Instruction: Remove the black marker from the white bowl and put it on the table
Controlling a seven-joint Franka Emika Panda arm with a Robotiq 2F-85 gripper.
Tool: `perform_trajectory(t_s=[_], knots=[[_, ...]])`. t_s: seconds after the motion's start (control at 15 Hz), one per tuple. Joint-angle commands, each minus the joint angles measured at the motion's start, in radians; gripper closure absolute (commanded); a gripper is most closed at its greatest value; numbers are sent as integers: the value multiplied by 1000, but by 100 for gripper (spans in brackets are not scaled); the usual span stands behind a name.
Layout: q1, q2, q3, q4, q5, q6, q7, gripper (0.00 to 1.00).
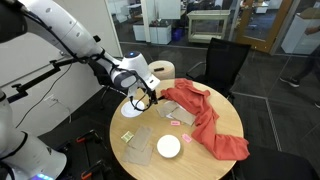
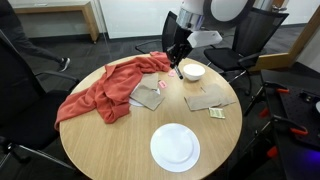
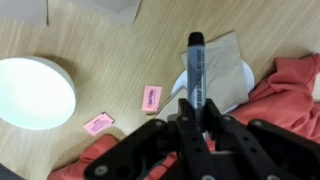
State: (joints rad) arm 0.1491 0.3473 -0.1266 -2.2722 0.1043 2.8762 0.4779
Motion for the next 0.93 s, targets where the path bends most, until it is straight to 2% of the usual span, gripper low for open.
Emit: perform_trajectory(t_s=[0.0,0.4,0.87], knots=[[-15,24,65,-4,42,-37,-30,95],[-33,119,140,25,95,-81,-57,95],[-32,264,144,97,92,-71,-90,95]])
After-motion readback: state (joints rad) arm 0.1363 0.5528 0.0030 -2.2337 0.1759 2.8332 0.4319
